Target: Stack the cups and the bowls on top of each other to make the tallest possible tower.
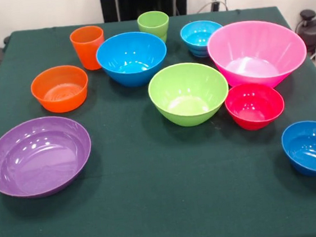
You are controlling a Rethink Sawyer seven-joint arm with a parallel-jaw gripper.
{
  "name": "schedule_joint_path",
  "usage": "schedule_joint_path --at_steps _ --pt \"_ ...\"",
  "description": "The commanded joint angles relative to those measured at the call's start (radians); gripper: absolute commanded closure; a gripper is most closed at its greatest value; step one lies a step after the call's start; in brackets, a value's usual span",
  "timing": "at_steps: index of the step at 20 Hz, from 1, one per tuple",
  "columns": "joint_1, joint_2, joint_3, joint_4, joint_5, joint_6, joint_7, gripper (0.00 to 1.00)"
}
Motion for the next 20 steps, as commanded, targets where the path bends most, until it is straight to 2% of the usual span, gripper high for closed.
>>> schedule_joint_path --at_steps 1,3,7,20 --pt "0.076 0.01 -0.067 -0.063 -0.178 0.028 0.089 0.0" --pt "0.078 0.009 -0.064 -0.067 -0.188 0.023 0.084 0.0" --pt "0.041 -0.009 -0.021 -0.057 -0.166 0.061 0.057 0.0" --pt "0.045 -0.012 -0.013 -0.049 -0.164 0.069 0.072 0.0"
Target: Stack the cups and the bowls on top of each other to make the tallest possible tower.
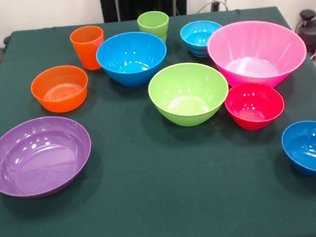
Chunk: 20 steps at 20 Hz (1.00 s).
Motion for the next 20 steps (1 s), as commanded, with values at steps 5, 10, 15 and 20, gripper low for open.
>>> schedule_joint_path --at_steps 5,10,15,20 --pt "-0.007 0.016 0.021 -0.006 -0.056 0.053 0.073 0.0" --pt "-0.001 0.018 0.018 -0.005 -0.057 0.052 0.079 0.0" --pt "0.004 0.018 0.011 -0.004 -0.057 0.075 0.082 0.0" --pt "0.001 0.02 0.011 -0.005 -0.06 0.066 0.08 0.0"
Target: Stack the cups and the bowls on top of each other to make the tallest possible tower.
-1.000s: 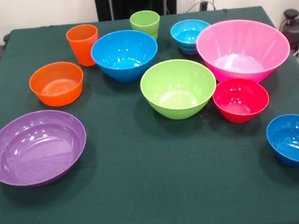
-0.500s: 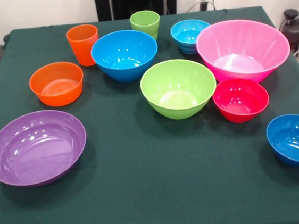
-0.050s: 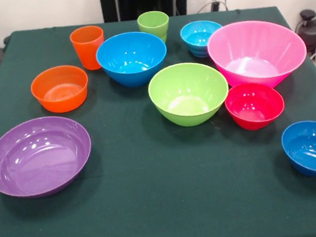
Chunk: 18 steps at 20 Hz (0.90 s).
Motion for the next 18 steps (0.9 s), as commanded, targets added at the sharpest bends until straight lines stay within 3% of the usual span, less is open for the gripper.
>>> schedule_joint_path --at_steps 1,18 --pt "0.001 0.02 0.011 -0.005 -0.059 0.067 0.08 0.0" --pt "-0.001 0.013 0.023 0.009 -0.046 0.071 0.076 0.0"
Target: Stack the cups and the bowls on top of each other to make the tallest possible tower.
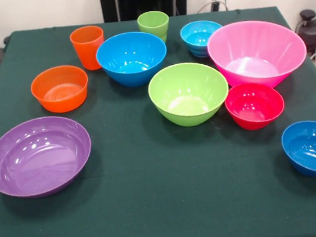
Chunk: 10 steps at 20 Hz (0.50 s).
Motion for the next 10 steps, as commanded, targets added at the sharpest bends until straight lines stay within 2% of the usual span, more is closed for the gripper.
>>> schedule_joint_path --at_steps 1,6,10 --pt "-0.002 0.011 0.023 0.006 -0.044 0.076 0.074 0.0" --pt "-0.003 -0.01 0.026 0.027 -0.031 0.087 0.07 0.0" --pt "0.016 -0.077 0.009 0.076 -0.008 0.115 0.075 0.0"
